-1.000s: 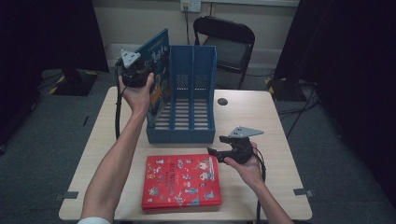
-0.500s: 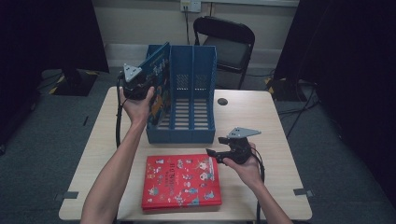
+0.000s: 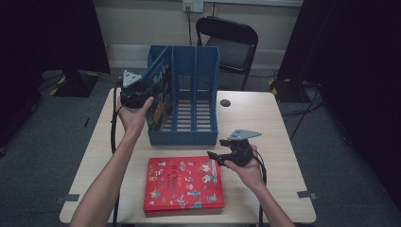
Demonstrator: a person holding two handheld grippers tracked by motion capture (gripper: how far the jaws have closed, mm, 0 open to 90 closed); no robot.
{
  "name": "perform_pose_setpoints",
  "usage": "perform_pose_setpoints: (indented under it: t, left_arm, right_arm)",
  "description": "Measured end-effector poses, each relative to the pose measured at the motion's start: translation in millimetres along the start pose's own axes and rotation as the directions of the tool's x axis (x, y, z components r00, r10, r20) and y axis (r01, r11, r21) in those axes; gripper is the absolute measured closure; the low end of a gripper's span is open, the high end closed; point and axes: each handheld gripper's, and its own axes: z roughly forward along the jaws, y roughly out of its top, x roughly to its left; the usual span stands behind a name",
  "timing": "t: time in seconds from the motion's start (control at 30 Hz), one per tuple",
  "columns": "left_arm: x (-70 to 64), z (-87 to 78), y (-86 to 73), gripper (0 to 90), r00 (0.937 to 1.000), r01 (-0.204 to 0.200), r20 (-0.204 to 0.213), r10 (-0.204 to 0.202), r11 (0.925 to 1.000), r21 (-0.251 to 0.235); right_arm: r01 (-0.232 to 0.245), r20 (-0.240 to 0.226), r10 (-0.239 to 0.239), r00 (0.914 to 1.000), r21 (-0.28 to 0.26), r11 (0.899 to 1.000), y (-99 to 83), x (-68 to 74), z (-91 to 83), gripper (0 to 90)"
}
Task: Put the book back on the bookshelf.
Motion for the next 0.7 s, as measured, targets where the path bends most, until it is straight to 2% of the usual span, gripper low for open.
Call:
perform_pose_setpoints:
  t: [0.23,0.3,0.4,0.47,0.53,0.6,0.7]
  left_arm:
    - [-2.0,-4.4,13.2,68.9,0.9988,-0.049,0.007,0.049,0.9979,0.042]
    - [-2.4,-4.9,19.3,67.1,0.9988,-0.05,0.004,0.05,0.9967,0.063]
    - [-0.7,-8.4,26.1,72.7,0.9995,-0.025,0.019,0.024,0.9986,0.047]
    - [-2.5,-9.4,29.2,75.9,0.9984,-0.053,-0.019,0.054,0.9973,0.052]
    - [-1.7,-8.9,29.7,77.5,0.9978,-0.06,-0.022,0.062,0.9963,0.061]
    - [-1.3,-8.3,29.6,77.9,0.9982,-0.052,-0.027,0.053,0.9965,0.066]
    - [-3.6,-7.4,29.2,78.5,0.9946,-0.075,-0.065,0.08,0.9934,0.086]
  right_arm:
    - [0.0,-0.002,0.0,1.0,0.006,1.0,-0.7,-0.3,1.4,27.9]
    - [0.0,-0.002,0.0,1.0,0.006,1.0,-0.6,-0.6,1.4,27.9]
    - [0.003,-0.006,-0.003,1.0,0.005,1.0,-0.6,-0.3,1.4,27.9]
    - [0.003,-0.01,-0.003,0.9999,0.002,1.0,-0.4,0.4,1.1,27.9]
    - [0.005,-0.011,-0.005,0.9999,0.001,1.0,-0.1,0.5,1.2,27.9]
    - [0.006,-0.01,-0.006,0.9999,0.002,1.0,0.0,0.7,1.1,27.9]
    - [0.005,-0.01,-0.005,0.9999,0.002,1.0,-0.1,0.3,1.3,27.9]
